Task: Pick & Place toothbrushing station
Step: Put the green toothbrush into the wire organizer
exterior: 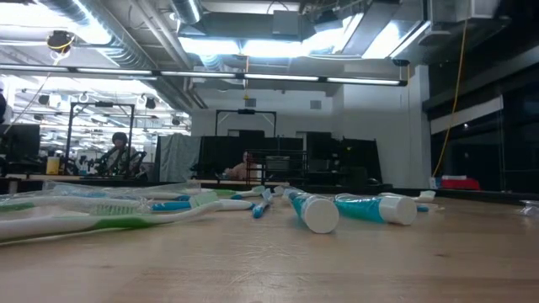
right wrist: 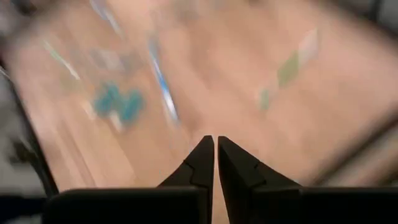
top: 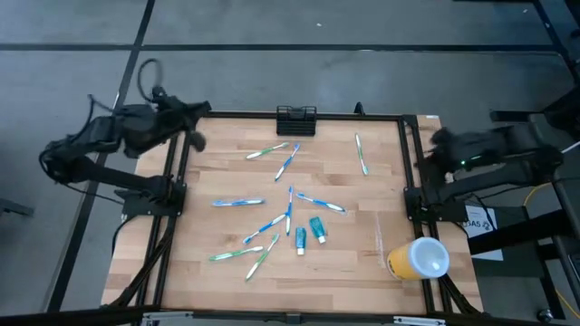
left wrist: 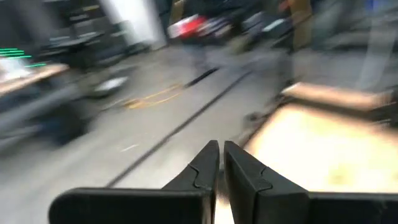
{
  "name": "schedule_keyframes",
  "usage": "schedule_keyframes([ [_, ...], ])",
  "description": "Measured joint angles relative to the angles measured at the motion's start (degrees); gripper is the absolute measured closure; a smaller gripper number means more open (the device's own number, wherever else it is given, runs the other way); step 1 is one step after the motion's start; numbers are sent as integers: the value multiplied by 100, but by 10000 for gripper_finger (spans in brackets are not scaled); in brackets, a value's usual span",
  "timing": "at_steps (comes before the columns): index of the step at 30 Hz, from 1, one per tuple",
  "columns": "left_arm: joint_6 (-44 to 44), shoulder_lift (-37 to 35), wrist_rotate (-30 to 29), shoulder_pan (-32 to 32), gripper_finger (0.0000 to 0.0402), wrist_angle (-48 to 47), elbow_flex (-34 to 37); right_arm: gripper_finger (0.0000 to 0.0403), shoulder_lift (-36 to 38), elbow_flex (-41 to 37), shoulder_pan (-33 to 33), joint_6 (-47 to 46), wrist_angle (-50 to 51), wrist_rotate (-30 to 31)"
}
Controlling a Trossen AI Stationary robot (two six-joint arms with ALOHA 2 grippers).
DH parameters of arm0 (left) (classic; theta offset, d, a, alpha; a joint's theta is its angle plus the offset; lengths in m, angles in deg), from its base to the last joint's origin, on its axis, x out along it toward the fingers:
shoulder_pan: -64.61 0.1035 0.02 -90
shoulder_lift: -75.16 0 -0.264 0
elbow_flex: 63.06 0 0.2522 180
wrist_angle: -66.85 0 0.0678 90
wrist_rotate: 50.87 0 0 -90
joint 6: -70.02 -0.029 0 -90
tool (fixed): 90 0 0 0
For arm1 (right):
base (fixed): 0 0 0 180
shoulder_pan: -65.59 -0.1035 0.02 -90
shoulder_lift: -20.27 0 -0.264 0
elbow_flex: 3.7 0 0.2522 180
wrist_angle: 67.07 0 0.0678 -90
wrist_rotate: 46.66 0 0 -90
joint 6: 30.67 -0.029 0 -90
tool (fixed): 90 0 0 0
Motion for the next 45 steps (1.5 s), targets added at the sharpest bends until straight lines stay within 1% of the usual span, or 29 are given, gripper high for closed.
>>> schedule_keyframes([
  [2,-194,343,-766,-123,382,-245,-143,378,-256,-265,0,124,-21,-431],
  [3,-403,494,-1047,-220,382,-337,-170,378,-351,-419,0,296,-51,-645],
  [4,-691,636,-1205,-338,382,-373,-178,378,-446,-550,0,496,-43,-796],
  [6,-1319,878,-1379,-577,382,-381,-176,378,-683,-793,0,1060,10,-1249],
  [9,-1991,1070,-1437,-971,382,-354,-176,378,-1002,-1153,0,2042,-17,-2038],
  [11,-2058,1088,-1458,-1225,382,-138,-176,378,-1244,-1336,0,2784,25,-2392],
  [12,-1910,1066,-1517,-1354,382,13,-187,378,-1392,-1429,0,3210,-2,-2435],
  [13,-1689,1024,-1569,-1489,382,111,-231,378,-1526,-1495,0,3692,-33,-2414],
  [15,-1141,860,-1590,-1754,382,319,-370,378,-1763,-1578,0,4702,-51,-2090],
  [17,-661,667,-1562,-2066,382,477,-440,378,-2035,-1660,0,5819,-269,-1533],
  [21,-5,440,-1436,-2792,382,538,-441,378,-2504,-1778,28,7650,-1079,-62],
  [24,209,504,-1478,-3225,382,533,-441,378,-2774,-1944,181,8889,-1699,569],
  [27,451,670,-1673,-3485,382,546,-434,378,-2979,-2155,508,9612,-2020,771],
  [30,649,807,-1956,-3756,382,669,-430,378,-3142,-2335,933,9800,-2092,903],
  [32,617,889,-2186,-3984,382,951,-430,378,-3153,-2419,1207,9806,-2214,978],
  [33,482,934,-2265,-4095,382,1164,-430,378,-3159,-2447,1349,9765,-2337,860],
  [35,-22,1035,-2379,-4313,382,1805,-430,377,-3160,-2448,1573,9752,-2426,401],
  [36,-370,1080,-2424,-4410,382,2191,-430,375,-3182,-2439,1652,9763,-2489,206],
  [38,-1163,1174,-2476,-4597,382,2937,-430,369,-3332,-2370,1764,9817,-2632,14],
  [42,-2556,1322,-2695,-4860,382,4162,-430,340,-3916,-2165,1950,10023,-2735,162],
  [45,-3273,1368,-2882,-5001,382,4731,-430,310,-4390,-2076,2214,10161,-2882,337],
])
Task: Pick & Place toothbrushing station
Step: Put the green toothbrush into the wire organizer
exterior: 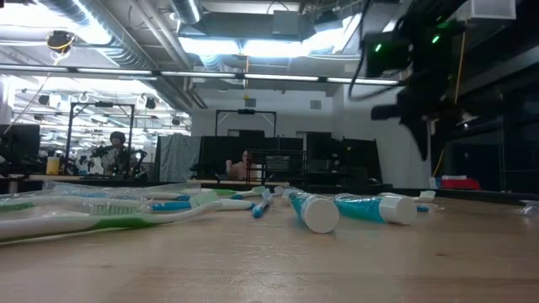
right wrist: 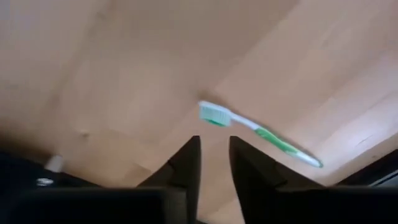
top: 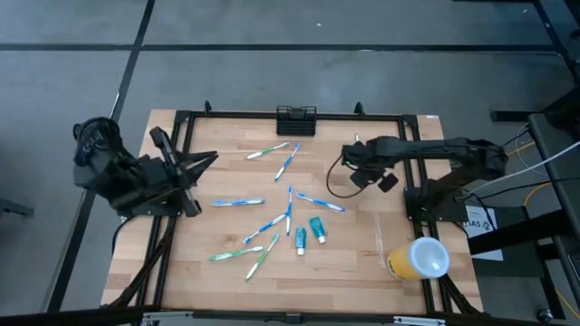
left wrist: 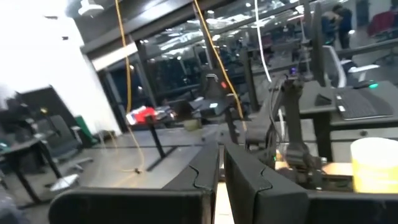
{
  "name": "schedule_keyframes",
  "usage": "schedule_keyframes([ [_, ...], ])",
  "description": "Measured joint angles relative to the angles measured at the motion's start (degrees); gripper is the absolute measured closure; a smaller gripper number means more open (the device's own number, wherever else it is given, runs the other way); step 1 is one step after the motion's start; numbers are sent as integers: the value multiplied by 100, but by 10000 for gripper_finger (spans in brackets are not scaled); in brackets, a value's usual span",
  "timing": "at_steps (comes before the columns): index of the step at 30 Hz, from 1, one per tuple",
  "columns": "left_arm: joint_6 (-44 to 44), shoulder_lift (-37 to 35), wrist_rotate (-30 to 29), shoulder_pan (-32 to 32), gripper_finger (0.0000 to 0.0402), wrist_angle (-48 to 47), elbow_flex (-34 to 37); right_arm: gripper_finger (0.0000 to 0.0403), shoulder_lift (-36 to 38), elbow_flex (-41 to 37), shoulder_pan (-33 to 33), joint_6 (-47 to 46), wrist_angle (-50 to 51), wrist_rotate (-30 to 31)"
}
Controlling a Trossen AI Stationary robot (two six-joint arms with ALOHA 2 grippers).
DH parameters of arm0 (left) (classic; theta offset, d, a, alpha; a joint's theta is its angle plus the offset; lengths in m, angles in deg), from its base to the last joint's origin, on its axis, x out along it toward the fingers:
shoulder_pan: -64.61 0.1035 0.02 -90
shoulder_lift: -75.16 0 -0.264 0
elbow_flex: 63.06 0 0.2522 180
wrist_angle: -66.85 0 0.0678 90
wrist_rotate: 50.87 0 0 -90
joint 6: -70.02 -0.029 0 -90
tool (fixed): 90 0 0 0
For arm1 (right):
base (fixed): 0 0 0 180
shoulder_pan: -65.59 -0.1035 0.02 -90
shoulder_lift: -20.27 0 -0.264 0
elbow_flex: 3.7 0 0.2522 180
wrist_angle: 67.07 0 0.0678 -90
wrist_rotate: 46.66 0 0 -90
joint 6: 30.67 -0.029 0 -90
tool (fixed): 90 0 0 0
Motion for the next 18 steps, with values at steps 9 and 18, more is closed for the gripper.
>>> schedule_keyframes([
  [9,-870,1,-821,-648,382,944,0,237,-845,5,653,-146,-193,3],
  [18,-1126,1,-1186,-942,382,1395,0,230,-1163,5,843,-99,-818,-126],
])
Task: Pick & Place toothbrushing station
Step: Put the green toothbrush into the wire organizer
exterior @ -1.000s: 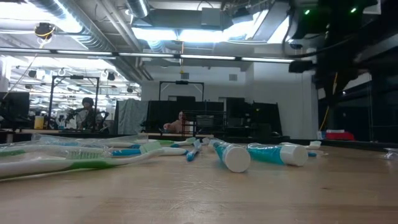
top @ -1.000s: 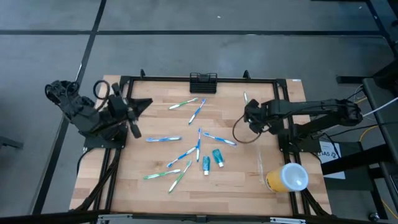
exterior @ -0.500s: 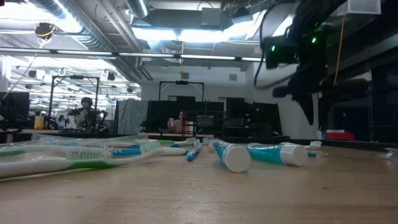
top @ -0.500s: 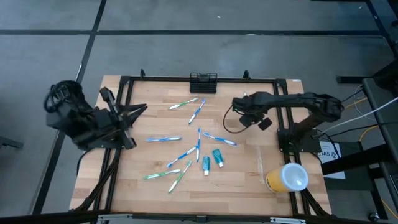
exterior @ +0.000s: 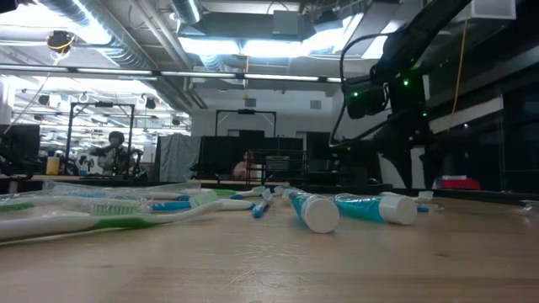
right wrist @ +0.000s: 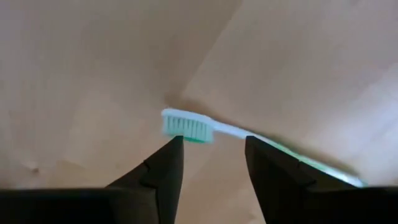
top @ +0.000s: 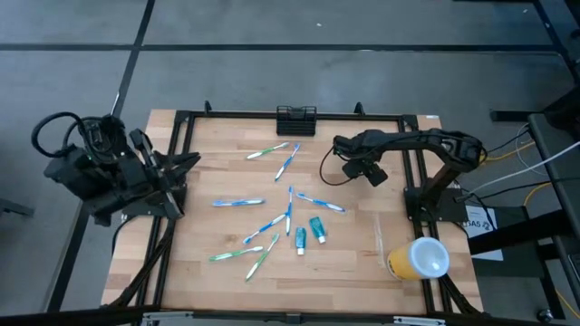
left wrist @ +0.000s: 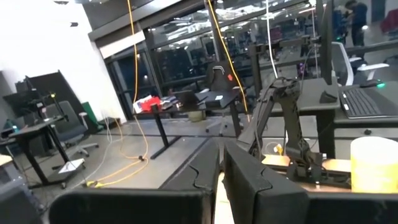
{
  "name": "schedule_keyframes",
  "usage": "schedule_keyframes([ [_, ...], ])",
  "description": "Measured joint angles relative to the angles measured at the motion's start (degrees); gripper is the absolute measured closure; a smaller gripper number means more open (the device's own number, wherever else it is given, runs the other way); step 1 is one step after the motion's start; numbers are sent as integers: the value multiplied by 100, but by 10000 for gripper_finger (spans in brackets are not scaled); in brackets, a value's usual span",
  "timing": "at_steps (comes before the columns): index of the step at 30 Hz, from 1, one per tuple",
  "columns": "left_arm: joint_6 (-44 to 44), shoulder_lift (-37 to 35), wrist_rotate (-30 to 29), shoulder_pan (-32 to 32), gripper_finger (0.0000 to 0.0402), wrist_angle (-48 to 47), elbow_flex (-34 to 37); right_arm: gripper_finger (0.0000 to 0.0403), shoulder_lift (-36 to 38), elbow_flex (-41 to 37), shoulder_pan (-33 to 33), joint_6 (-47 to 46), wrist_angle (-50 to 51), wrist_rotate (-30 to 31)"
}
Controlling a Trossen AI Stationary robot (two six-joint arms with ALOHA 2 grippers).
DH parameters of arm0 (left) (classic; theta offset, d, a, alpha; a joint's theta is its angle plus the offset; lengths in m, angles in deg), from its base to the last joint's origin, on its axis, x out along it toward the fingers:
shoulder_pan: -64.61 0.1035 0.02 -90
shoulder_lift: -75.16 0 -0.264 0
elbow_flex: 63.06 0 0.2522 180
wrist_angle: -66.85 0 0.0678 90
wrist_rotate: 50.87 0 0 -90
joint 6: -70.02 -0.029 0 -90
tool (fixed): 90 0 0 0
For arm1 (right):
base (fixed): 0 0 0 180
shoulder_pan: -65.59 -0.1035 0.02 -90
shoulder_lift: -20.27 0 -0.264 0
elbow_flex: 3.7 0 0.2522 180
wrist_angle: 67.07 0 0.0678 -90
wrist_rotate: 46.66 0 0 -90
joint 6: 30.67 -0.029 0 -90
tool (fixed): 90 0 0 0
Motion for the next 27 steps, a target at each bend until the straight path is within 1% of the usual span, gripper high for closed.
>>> schedule_keyframes([
  [6,2,17,-73,-118,382,70,0,235,-69,-144,38,-100,45,-43],
  [8,4,17,-79,-119,382,73,0,235,-69,-168,32,-158,-60,-142],
  [11,8,17,-87,-119,382,73,0,235,-69,-170,-68,-344,-452,-323],
  [18,10,15,-72,-118,382,202,0,235,-69,-170,-321,-740,-1516,-405],
  [23,20,15,-63,-117,382,219,0,235,-69,-167,-529,-1077,-2351,-297],
  [27,19,15,-49,-117,382,221,0,235,-69,23,-578,-1388,-2669,140],
])
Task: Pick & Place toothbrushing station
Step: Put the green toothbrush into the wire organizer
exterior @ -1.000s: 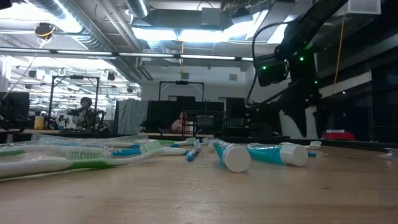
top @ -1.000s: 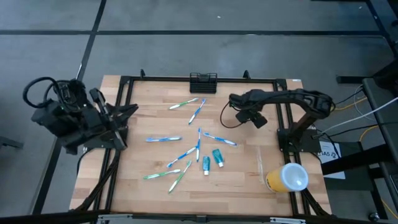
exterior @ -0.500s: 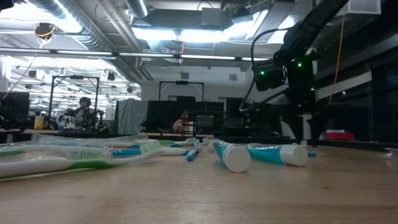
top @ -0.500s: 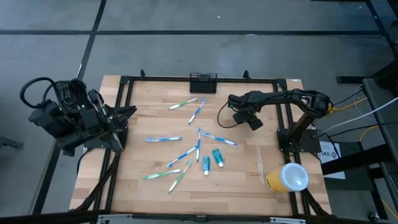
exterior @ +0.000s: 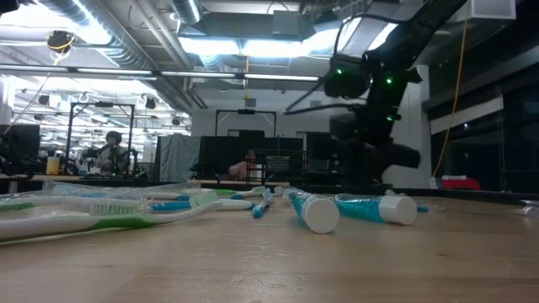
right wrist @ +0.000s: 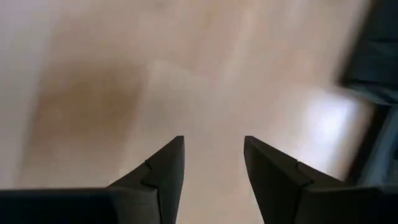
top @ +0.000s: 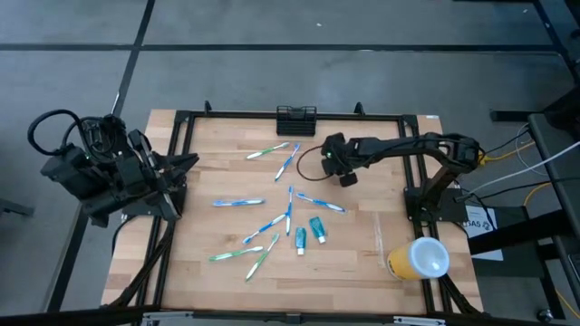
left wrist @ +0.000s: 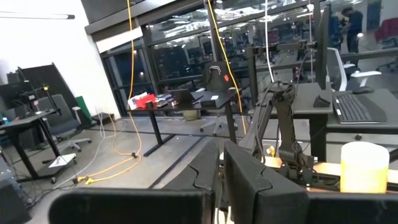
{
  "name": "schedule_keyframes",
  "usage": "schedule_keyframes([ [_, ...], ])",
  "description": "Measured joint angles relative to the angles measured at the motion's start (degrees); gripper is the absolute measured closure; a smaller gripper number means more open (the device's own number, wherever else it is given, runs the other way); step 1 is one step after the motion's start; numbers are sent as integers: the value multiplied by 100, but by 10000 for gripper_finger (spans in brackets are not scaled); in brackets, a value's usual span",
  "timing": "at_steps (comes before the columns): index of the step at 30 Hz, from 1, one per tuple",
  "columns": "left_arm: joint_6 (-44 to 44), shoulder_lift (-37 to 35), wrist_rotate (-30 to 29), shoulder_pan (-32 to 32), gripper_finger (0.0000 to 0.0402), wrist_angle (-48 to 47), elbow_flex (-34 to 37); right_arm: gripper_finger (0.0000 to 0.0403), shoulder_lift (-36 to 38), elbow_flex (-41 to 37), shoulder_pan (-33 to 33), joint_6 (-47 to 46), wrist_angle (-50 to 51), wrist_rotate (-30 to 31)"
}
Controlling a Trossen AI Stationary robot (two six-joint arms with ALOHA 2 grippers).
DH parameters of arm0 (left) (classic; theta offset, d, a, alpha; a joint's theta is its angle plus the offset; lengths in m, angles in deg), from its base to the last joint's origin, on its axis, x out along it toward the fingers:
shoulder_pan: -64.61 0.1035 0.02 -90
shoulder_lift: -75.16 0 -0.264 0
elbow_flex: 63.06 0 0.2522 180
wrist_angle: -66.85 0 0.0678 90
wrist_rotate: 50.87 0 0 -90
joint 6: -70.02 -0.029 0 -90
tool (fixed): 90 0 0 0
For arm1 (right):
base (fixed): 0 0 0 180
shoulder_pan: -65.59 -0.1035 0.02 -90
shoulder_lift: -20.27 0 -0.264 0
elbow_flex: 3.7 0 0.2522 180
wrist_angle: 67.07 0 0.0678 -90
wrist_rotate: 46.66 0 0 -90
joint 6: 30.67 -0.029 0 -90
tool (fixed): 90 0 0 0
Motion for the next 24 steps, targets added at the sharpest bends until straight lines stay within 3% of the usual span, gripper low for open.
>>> schedule_keyframes([
  [3,1,0,0,0,382,0,0,235,37,298,94,-324,448,260],
  [8,32,36,-2,0,382,9,0,235,125,454,395,-200,2239,-516],
  [12,36,140,-25,0,382,4,0,235,131,367,417,348,3129,-657],
  [18,40,276,-171,0,382,69,0,235,129,35,415,1014,2495,-567],
  [24,98,309,-247,0,382,150,0,235,101,-125,423,1059,1795,-660],
])
